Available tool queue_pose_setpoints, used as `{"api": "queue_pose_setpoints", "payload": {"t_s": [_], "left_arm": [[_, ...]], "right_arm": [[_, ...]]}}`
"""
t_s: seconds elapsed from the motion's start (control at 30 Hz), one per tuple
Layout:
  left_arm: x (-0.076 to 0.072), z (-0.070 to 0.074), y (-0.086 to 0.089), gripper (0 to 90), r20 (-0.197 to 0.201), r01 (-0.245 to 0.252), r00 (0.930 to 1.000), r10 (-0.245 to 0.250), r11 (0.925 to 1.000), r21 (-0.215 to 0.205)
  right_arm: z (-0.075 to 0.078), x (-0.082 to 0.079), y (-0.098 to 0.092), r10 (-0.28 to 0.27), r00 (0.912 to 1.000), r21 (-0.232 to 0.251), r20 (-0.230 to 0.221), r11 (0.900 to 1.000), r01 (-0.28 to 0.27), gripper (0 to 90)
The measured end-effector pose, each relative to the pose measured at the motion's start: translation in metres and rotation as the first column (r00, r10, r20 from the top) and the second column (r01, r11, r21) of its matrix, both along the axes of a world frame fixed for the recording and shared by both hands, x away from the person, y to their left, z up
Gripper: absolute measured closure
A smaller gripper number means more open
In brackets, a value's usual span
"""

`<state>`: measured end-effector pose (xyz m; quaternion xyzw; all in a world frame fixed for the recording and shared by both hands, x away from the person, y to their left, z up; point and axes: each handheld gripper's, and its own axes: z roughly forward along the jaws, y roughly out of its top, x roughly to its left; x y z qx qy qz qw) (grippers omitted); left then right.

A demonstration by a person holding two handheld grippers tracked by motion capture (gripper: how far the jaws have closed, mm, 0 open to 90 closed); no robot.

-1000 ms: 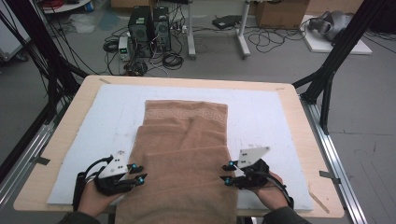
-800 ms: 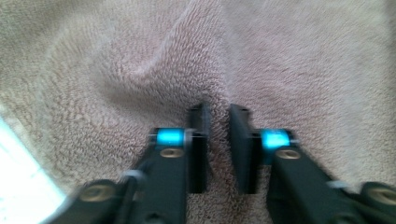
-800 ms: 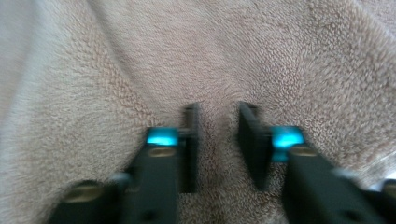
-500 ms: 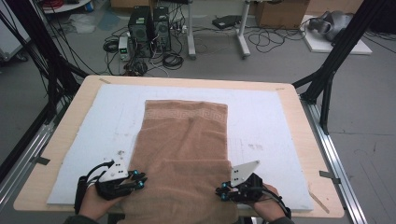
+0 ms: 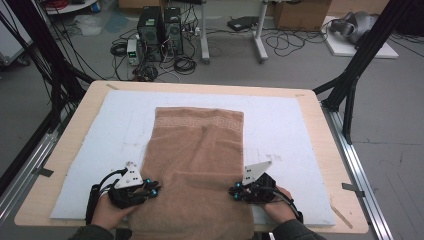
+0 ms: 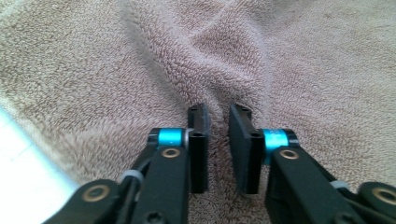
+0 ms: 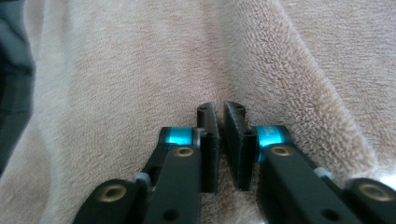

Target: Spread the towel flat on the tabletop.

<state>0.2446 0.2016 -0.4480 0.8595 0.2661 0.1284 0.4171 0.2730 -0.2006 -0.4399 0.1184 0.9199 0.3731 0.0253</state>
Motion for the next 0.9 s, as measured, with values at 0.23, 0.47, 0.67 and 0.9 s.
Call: {"api": "queue_pose_setpoints", "payload": {"t_s": [0.23, 0.47, 0.67, 0.9], "left_arm": [[-0.013, 0.0, 0.002, 81.2, 0.0, 0.009, 1.0, -0.009, 0.9998, -0.019], [-0.01, 0.009, 0.006, 63.7, 0.005, -0.009, 0.9999, 0.009, 0.999, -0.044], [0.006, 0.024, 0.007, 53.7, 0.02, -0.026, 0.9994, 0.028, 0.9959, -0.087], [0.031, 0.037, 0.015, 41.7, 0.018, -0.119, 0.9923, 0.123, 0.9845, -0.129]], "right_arm": [[0.002, -0.025, -0.002, 0.083, 0.9954, 0.007, -0.047, 0.997, -0.083, 86.2], [0.014, -0.027, -0.016, -0.003, 0.9994, 0.087, -0.033, 0.996, 0.006, 67.6], [0.02, 0.0, -0.014, -0.084, 0.996, 0.126, -0.029, 0.988, 0.087, 47.4], [0.032, 0.03, -0.012, -0.163, 0.9866, 0.134, -0.007, 0.978, 0.163, 33.3]]}}
